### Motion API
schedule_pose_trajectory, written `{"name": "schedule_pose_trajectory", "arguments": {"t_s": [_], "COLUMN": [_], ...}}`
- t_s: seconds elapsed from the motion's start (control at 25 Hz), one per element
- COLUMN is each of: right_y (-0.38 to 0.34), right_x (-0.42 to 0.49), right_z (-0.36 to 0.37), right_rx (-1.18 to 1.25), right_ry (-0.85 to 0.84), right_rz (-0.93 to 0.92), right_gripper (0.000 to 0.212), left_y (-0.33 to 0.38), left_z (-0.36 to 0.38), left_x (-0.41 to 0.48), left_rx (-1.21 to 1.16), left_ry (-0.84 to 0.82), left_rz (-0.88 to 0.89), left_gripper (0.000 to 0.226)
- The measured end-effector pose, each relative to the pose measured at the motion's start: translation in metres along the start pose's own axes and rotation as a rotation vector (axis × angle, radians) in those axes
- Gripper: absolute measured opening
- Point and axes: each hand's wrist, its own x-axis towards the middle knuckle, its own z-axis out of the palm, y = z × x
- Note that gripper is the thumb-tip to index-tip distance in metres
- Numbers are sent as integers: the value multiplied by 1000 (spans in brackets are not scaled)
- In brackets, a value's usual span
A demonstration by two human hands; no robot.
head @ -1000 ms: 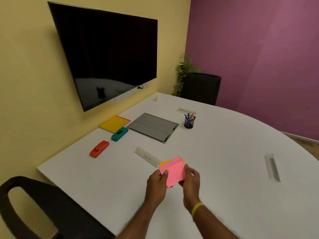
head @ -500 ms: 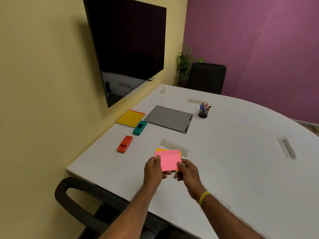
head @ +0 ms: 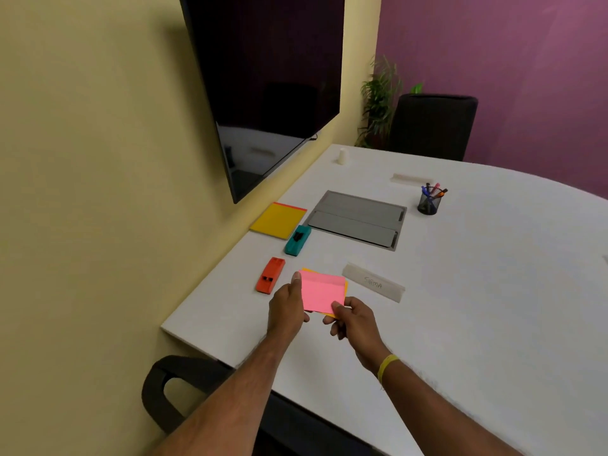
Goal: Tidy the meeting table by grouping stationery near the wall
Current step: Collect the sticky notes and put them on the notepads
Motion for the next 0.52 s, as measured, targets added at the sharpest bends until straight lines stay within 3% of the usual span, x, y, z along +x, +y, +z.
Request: {"name": "schedule_pose_trajectory", "arguments": {"t_s": [0.2, 0.4, 0.52], "right_y": [0, 10, 24], "right_x": [36, 94, 131], "right_z": [28, 77, 114], "right_rx": [4, -11, 14], "right_ry": [68, 161, 268], "right_rz": [20, 47, 96], "right_gripper": [15, 15, 16], "left_y": [-18, -62, -91], "left_z": [-44, -108, -139], "left_x": [60, 150, 216], "left_rx": [159, 680, 870], "left_ry": [-12, -42, -161], "left_rz": [28, 221, 380], "left_gripper": [52, 49, 66]}}
